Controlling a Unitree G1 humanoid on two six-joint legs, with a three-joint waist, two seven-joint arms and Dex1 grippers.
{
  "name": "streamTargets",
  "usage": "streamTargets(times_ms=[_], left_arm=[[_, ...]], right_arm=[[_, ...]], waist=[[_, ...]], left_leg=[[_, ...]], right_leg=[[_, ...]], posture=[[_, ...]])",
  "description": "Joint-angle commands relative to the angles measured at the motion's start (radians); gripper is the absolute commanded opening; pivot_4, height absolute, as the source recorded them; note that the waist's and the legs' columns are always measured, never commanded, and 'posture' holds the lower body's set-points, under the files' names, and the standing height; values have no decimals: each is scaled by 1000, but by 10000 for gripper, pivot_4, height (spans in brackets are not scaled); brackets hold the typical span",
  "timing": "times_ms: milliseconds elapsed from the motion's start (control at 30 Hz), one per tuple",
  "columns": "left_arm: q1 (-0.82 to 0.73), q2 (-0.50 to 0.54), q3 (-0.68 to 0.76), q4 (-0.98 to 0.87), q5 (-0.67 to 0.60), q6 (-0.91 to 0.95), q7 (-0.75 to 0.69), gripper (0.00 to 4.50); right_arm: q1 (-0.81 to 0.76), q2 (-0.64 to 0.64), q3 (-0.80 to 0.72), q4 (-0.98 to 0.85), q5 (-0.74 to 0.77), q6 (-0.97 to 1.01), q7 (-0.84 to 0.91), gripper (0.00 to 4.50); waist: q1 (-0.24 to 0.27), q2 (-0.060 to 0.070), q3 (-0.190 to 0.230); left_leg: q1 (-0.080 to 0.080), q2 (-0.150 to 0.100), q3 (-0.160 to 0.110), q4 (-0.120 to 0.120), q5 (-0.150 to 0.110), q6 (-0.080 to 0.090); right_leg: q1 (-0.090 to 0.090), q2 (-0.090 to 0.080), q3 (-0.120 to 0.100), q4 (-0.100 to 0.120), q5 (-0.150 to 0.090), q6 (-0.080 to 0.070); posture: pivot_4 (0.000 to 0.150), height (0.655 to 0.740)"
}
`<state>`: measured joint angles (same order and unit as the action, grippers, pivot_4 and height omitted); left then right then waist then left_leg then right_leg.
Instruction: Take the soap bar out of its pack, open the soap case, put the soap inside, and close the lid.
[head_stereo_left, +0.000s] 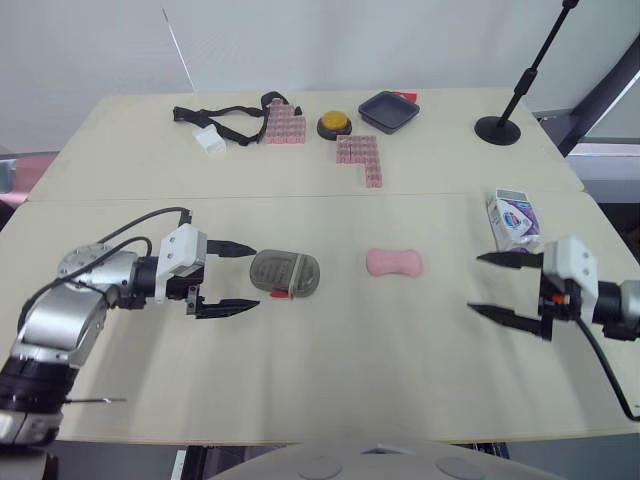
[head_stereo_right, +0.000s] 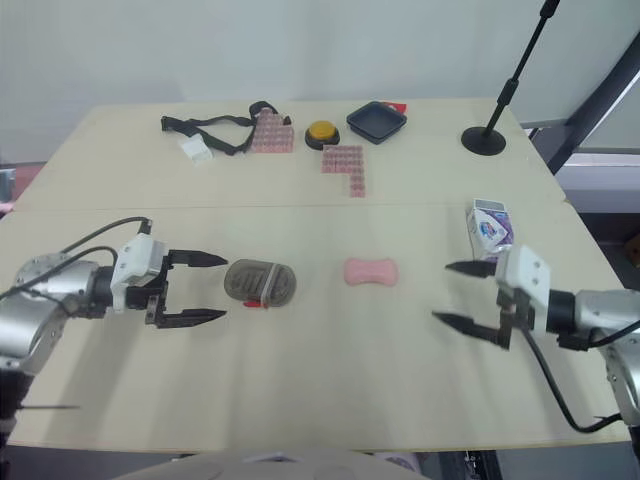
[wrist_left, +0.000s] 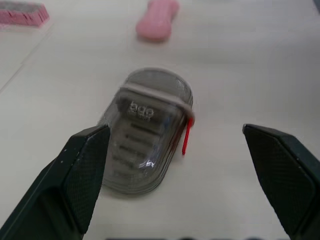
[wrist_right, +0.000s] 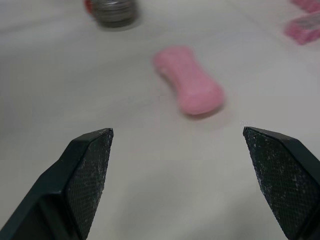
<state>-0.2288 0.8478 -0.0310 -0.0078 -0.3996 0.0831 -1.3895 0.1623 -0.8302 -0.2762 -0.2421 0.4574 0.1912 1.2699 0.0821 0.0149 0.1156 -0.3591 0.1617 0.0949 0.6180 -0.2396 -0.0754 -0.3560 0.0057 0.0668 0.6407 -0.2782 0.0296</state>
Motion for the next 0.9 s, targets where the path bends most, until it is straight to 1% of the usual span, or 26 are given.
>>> streamTargets(times_ms=[33, 167, 233, 300, 400, 600, 800, 900], left_arm=[[-132, 11, -58, 118, 62, -49, -96, 45000], [-241, -18, -112, 234, 116, -97, -144, 45000], [-296, -47, -136, 308, 152, -143, -146, 45000], [-332, -70, -153, 356, 171, -169, -155, 45000], [-356, -92, -176, 394, 191, -199, -175, 45000], [-397, -144, -203, 475, 232, -274, -170, 45000], [-436, -196, -217, 563, 274, -368, -145, 45000], [-443, -213, -215, 585, 279, -385, -145, 45000]], right_arm=[[-13, -10, 20, 37, -14, -74, 40, 44664], [-32, -9, 33, 83, -15, -105, 46, 44664], [-35, -5, 37, 98, -6, -113, 54, 44664], [-35, 1, 40, 105, 2, -119, 59, 44664], [-35, 10, 46, 111, 5, -128, 58, 44664], [-32, 22, 53, 123, 0, -148, 48, 44664], [-34, 42, 39, 98, 51, -90, 14, 44664], [-33, 37, 49, 88, 41, -99, 15, 44664]], waist=[[-1, 0, 0], [-3, 0, 0], [-3, 0, 0], [0, 0, 0], [2, 0, 0], [13, 0, 0], [25, 0, 0], [27, 0, 0]], left_leg=[[0, 0, 0, 0, 0, 0], [-1, 0, 0, 2, 1, 1], [-6, -1, 0, 2, 1, 1], [-8, 0, -1, 3, 1, 1], [-11, 0, -1, 5, 1, 1], [-14, 1, -2, 9, 1, 1], [-15, 1, -2, 9, 1, 2], [-15, 1, -2, 9, 1, 2]], right_leg=[[0, 0, 0, 1, 0, 0], [-1, -1, 0, 4, 0, -1], [-1, 0, 0, 3, 0, -1], [-1, 0, -1, 3, 0, -2], [-1, 0, -4, 6, 1, -2], [-1, -2, -9, 7, 1, -2], [-1, -3, -10, 8, 1, -2], [-1, -3, -10, 8, 1, -2]], posture=[[1500, 7400], [1500, 7400], [1500, 7400], [1500, 7400], [1500, 7400], [1500, 7400], [1500, 7400], [1500, 7400]])
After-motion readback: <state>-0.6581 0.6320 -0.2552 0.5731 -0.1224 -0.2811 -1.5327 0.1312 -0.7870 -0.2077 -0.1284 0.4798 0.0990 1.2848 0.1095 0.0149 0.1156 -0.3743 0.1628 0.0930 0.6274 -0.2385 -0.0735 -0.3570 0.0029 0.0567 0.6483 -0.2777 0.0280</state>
